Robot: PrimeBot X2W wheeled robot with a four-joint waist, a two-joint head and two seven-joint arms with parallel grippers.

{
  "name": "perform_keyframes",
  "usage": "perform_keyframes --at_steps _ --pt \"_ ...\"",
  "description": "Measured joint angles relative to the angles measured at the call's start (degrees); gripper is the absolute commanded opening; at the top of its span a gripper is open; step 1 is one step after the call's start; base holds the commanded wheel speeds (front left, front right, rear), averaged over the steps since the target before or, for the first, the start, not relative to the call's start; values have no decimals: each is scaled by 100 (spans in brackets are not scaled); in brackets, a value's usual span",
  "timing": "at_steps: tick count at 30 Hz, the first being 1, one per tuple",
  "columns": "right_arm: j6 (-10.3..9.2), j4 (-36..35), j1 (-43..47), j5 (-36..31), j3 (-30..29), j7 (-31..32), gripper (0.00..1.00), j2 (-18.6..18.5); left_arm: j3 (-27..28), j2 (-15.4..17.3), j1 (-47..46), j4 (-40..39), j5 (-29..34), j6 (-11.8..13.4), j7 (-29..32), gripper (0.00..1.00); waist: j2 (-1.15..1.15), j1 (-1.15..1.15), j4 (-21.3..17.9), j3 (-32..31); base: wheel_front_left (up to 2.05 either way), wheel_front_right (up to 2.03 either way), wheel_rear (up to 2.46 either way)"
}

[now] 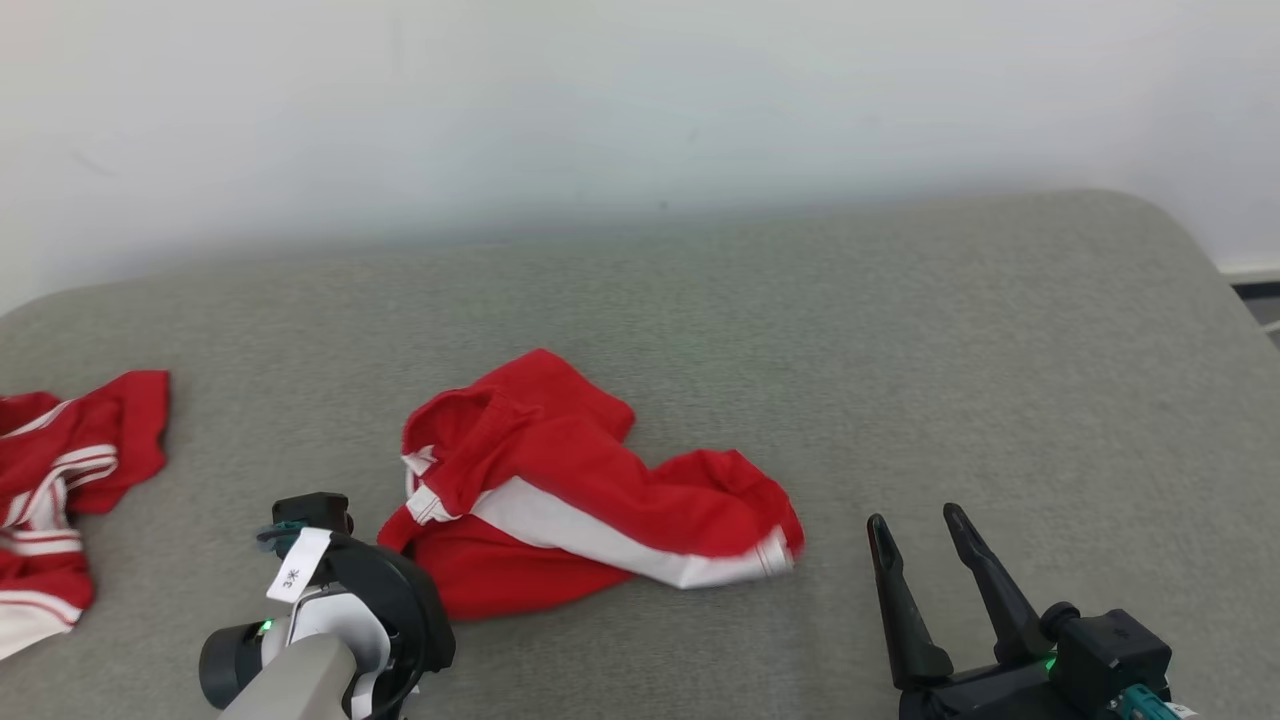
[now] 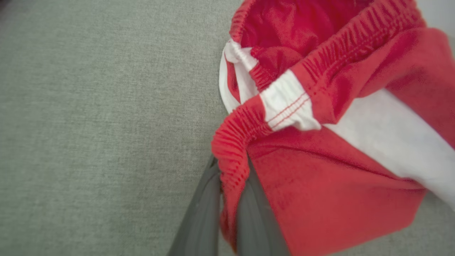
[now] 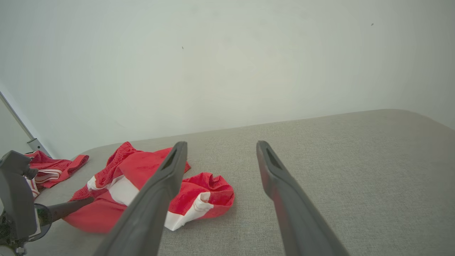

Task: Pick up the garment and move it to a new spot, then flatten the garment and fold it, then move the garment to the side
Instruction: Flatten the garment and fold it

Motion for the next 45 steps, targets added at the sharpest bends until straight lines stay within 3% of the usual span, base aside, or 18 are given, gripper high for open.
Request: perform_keyframes --at_steps 2,4,5,6,18,22,25,29,31,36,38,41,45 --pt "-9 4 16 0 29 7 100 8 68 -3 76 -122 -22 -7 -185 86 0 0 203 -44 0 0 0" --pt "-9 21 9 0 93 37 100 16 151 26 191 -207 -116 -7 -332 74 0 0 309 -86 0 0 0" --pt "-9 42 -10 -1 132 59 100 25 178 66 275 -243 -177 -7 -401 77 0 0 343 -116 0 0 0" --pt "-9 43 -29 -1 157 60 100 38 214 114 369 -272 -212 -5 -474 100 0 0 366 -151 0 0 0" --pt "-32 -16 114 -1 15 103 100 27 548 433 1032 -1038 -346 -164 -1156 100 0 0 263 -365 0 0 0" --pt "-33 -43 140 -1 -92 102 100 19 839 558 1183 -1548 -485 -372 -1222 100 0 0 267 -374 0 0 0" --pt "-53 -75 207 22 -237 94 100 12 916 599 1329 -1927 -599 -672 -1221 100 0 0 302 -384 0 0 0" --pt "-70 -68 214 57 -357 92 100 8 813 657 1714 -2214 -730 -1071 -1217 100 0 0 366 -419 0 0 0" --pt "-76 -68 215 79 -402 92 100 5 760 737 1947 -2314 -723 -1115 -1210 100 0 0 395 -440 0 0 0" --pt "-79 -82 246 101 -498 47 100 10 1032 1046 2076 -2803 -668 -1034 -1212 100 0 1 468 -490 0 0 0" --pt "-84 -101 325 143 -590 -10 100 32 1235 1118 2111 -3117 -520 -877 -1213 100 0 0 497 -508 0 0 0" --pt "-85 -170 339 385 -728 -131 100 102 1596 1213 2206 -3610 -176 -516 -1213 100 0 0 526 -532 0 0 0" --pt "-85 -100 341 550 -917 -229 100 120 1653 1304 2394 -4074 611 3 -1214 100 0 0 536 -562 0 0 0"
